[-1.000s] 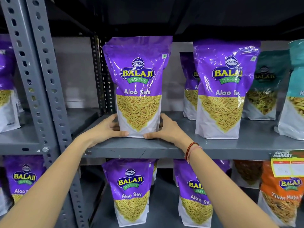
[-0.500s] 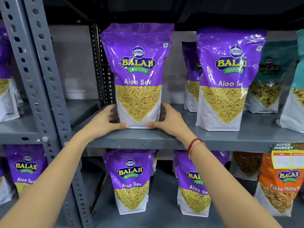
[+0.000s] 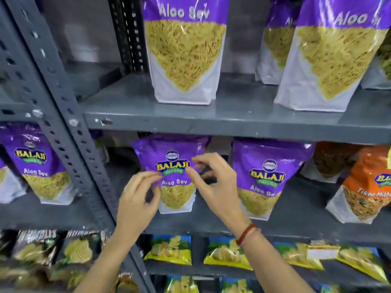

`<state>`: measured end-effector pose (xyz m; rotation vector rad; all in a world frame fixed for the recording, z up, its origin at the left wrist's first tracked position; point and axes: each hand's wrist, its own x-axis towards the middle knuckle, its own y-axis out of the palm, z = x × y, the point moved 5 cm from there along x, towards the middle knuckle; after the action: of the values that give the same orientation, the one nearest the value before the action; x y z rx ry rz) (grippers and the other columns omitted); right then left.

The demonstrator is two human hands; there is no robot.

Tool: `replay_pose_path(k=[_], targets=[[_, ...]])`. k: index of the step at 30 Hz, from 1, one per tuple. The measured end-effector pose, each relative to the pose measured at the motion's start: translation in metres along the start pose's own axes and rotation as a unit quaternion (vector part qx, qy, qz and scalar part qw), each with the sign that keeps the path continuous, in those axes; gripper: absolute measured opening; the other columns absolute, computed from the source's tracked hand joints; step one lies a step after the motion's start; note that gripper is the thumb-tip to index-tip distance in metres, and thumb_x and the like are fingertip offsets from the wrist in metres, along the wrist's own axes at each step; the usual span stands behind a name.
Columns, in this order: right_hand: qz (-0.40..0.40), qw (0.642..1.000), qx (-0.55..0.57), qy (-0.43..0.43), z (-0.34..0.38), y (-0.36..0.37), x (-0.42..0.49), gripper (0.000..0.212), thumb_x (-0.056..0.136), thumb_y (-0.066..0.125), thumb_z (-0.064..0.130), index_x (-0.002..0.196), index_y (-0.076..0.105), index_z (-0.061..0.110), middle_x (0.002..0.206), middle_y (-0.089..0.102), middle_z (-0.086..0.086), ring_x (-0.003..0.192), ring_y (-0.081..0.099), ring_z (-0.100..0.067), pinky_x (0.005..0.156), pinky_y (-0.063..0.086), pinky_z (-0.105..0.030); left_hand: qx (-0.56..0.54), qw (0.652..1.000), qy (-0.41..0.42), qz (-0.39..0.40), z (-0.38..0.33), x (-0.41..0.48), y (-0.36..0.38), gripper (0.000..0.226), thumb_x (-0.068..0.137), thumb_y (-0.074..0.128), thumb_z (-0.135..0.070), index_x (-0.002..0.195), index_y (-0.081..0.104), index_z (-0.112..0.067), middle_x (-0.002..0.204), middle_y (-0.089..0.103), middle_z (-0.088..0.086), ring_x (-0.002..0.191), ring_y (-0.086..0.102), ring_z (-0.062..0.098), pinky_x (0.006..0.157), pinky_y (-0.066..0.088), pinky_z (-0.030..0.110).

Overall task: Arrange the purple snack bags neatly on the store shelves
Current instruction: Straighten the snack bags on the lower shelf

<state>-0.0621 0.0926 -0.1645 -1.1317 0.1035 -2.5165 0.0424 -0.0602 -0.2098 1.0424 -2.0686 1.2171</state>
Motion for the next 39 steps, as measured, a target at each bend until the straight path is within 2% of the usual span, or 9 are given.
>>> replay_pose_path(k=[4,8,12,16,21,24,28,32,39], targets=[[0.031,0.985,-0.036,0.166,-0.087,0.023,-0.04,0.03,0.077,0.072,0.038,0.098,0.065,0.017,0.089,0.059,0.006,0.076,0.059,-0.01,0.063,0.046,-0.02,-0.046,0.976,-0.176,0.12,0.068,-0.047,0.043,0.056,0.075,0.07,-0.023,0.126,0.047,-0.022,0.117,0.045,-0.006,0.108,0.053,0.015,0.09,0.048,0.042],[0.126,0.932,-0.058,0.334,-0.157,0.046,-0.069,0.086,0.064,0.087,0.028,0.135,0.041,0.013,0.122,0.049,-0.006,0.107,0.053,-0.019,0.091,0.046,-0.027,-0.067,0.928,-0.308,0.199,0.114,-0.07,0.073,0.099,0.062,0.084,-0.022,0.142,0.026,-0.012,0.139,0.042,0.01,0.12,0.048,0.021,0.098,0.044,0.043],[0.215,0.883,-0.024,0.417,-0.194,0.074,-0.084,0.127,0.047,0.094,0.033,0.148,0.019,0.014,0.15,0.036,-0.009,0.138,0.037,-0.025,0.112,0.035,-0.046,-0.094,0.896,-0.358,0.246,0.132,-0.074,0.094,0.105,0.057,0.087,-0.025,0.142,0.026,-0.012,0.139,0.049,0.009,0.127,0.046,0.025,0.099,0.04,0.035],[0.235,0.87,0.018,0.433,-0.203,0.087,-0.085,0.106,0.056,0.091,0.015,0.142,0.029,0.016,0.141,0.05,-0.006,0.131,0.045,-0.022,0.108,0.04,-0.039,-0.116,0.879,-0.374,0.273,0.139,-0.068,0.104,0.101,0.046,0.077,-0.054,0.131,0.038,-0.018,0.133,0.055,0.006,0.122,0.052,0.023,0.097,0.045,0.04],[0.228,0.881,0.01,0.414,-0.202,0.086,-0.081,0.085,0.068,0.083,0.009,0.138,0.034,0.009,0.137,0.054,-0.012,0.127,0.05,-0.027,0.106,0.043,-0.04,-0.118,0.88,-0.372,0.27,0.138,-0.06,0.109,0.072,0.061,0.084,-0.024,0.121,0.048,-0.01,0.125,0.061,0.011,0.113,0.058,0.024,0.094,0.048,0.041],[0.207,0.892,0.003,0.402,-0.196,0.076,-0.079,0.083,0.069,0.082,0.011,0.138,0.035,0.008,0.134,0.056,-0.011,0.123,0.053,-0.025,0.099,0.045,-0.033,-0.142,0.878,-0.37,0.269,0.14,-0.059,0.114,0.074,0.056,0.086,-0.026,0.119,0.049,-0.014,0.122,0.064,0.01,0.112,0.06,0.023,0.097,0.049,0.047],[0.17,0.903,-0.001,0.395,-0.194,0.06,-0.079,0.084,0.066,0.085,0.012,0.136,0.038,0.009,0.131,0.059,-0.011,0.12,0.055,-0.024,0.098,0.047,-0.033,-0.182,0.868,-0.366,0.28,0.134,-0.053,0.126,0.068,0.061,0.083,-0.005,0.119,0.048,-0.015,0.119,0.062,0.008,0.113,0.059,0.023,0.101,0.046,0.047],[0.158,0.905,-0.03,0.393,-0.198,0.052,-0.089,0.084,0.065,0.086,0.016,0.134,0.039,0.01,0.13,0.06,-0.012,0.119,0.056,-0.026,0.1,0.049,-0.042,-0.192,0.865,-0.351,0.303,0.129,-0.058,0.134,0.069,0.062,0.082,-0.006,0.12,0.046,-0.017,0.122,0.062,0.009,0.114,0.059,0.024,0.101,0.046,0.047],[0.155,0.896,-0.01,0.415,-0.206,0.052,-0.1,0.088,0.066,0.086,0.017,0.138,0.036,0.011,0.134,0.058,-0.01,0.125,0.054,-0.025,0.104,0.046,-0.039,-0.177,0.865,-0.342,0.323,0.131,-0.063,0.139,0.077,0.066,0.081,-0.012,0.131,0.039,-0.015,0.13,0.059,0.01,0.119,0.055,0.022,0.104,0.043,0.042]])
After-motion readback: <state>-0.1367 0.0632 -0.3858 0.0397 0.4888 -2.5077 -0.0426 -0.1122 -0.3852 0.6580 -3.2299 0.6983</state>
